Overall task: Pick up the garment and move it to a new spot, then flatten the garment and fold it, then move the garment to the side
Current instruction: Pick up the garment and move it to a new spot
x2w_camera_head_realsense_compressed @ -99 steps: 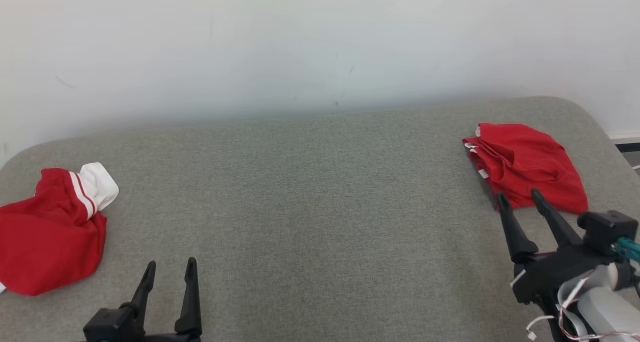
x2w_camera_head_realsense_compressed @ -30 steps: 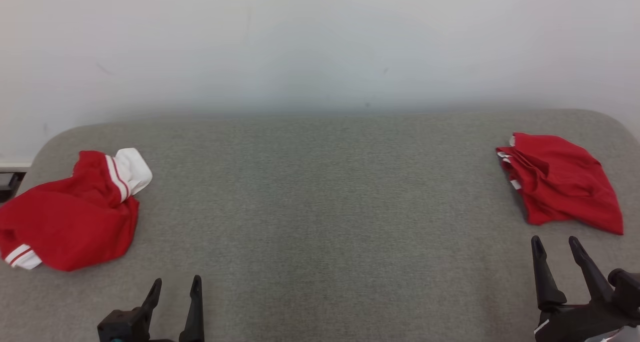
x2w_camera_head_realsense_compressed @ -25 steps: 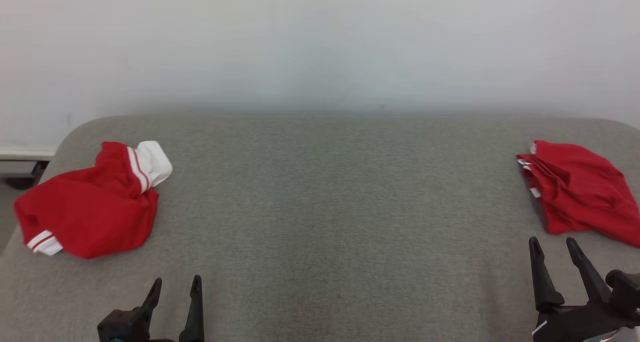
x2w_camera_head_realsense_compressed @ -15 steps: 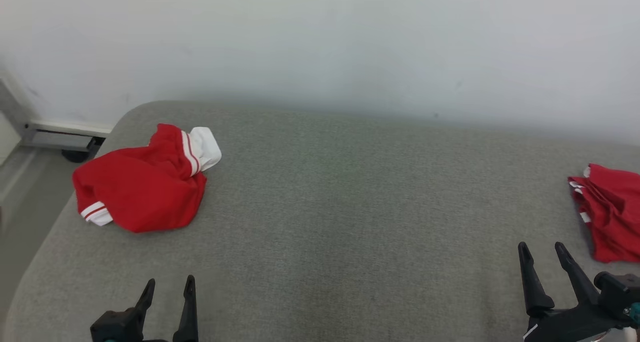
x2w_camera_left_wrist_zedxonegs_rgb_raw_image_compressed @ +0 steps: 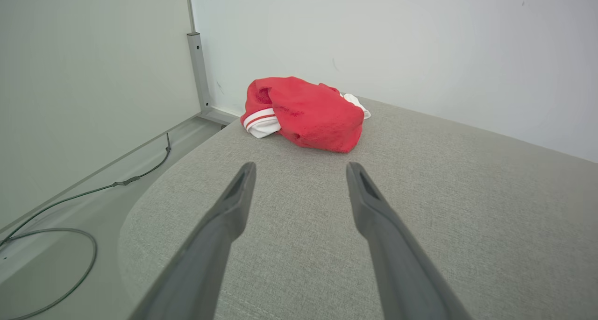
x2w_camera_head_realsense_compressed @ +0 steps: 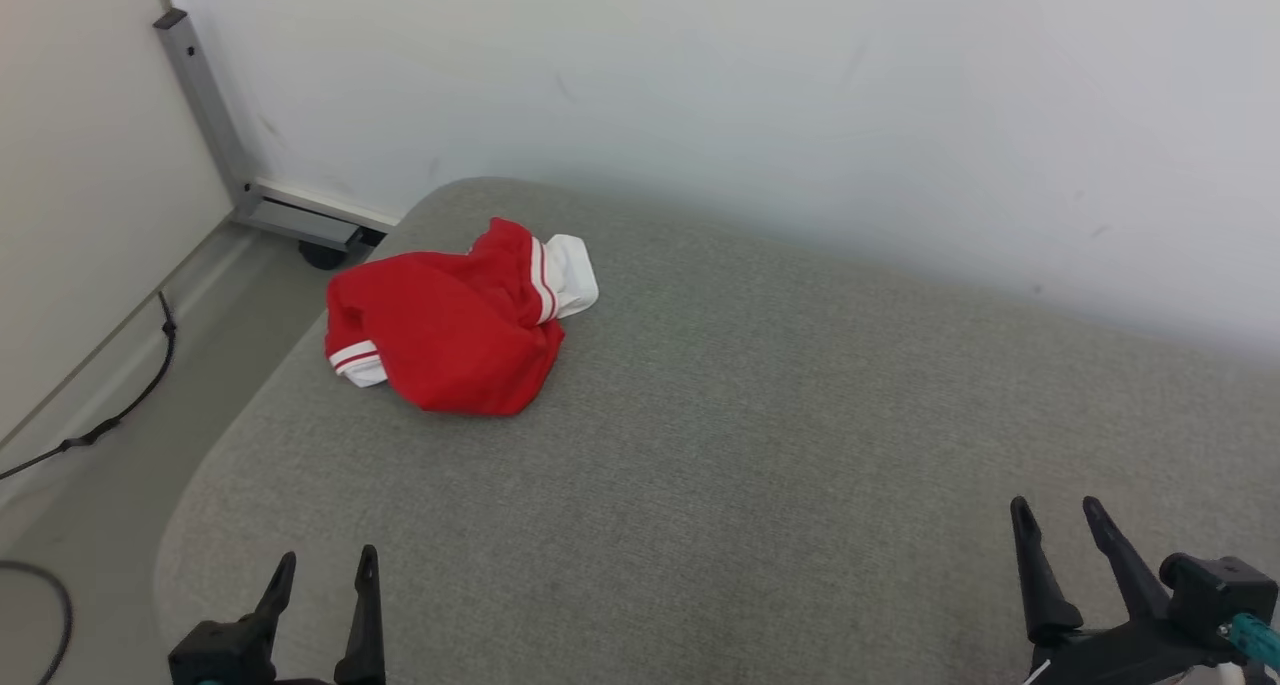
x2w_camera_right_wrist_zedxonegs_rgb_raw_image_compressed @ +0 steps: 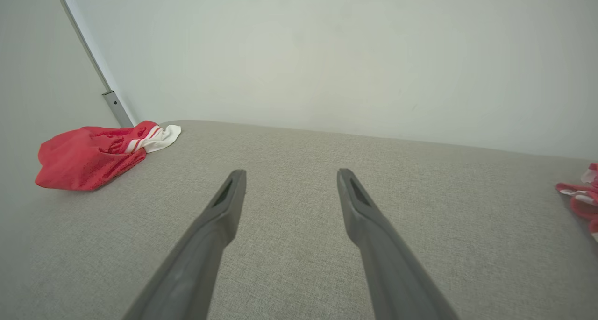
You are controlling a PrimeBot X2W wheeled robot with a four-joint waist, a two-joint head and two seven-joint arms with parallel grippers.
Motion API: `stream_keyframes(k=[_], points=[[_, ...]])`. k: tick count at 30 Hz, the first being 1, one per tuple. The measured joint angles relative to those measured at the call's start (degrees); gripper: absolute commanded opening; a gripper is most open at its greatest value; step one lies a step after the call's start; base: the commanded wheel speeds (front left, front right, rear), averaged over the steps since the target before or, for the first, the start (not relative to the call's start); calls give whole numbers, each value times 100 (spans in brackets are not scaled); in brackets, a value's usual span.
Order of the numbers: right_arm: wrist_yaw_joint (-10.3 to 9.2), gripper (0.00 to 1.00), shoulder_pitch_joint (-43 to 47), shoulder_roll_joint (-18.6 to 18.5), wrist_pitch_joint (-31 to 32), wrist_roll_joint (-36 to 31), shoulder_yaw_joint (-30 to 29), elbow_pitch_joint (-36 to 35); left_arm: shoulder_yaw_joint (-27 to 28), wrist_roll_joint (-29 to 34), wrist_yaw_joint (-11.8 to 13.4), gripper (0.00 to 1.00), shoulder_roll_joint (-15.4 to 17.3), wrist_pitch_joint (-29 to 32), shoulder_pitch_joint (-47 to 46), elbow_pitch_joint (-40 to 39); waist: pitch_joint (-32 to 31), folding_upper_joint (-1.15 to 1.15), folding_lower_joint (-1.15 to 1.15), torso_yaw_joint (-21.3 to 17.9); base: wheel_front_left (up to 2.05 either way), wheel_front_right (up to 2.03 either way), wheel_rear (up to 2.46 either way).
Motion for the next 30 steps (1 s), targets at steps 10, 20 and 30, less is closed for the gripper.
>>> stream_keyframes(k=[10,20,30], points=[[60,100,-311,91,116,-55,242,18,222,11,4,100,-14,-1,243,-289,-8,0,0,467,0,0,0],[153,100,-499,126,194,-98,348,204,464,135,5,100,-40,0,345,-403,47,0,0,535,0,0,0],[202,100,-511,126,193,-99,352,299,481,200,4,100,-133,40,310,-471,46,1,0,516,0,0,0]])
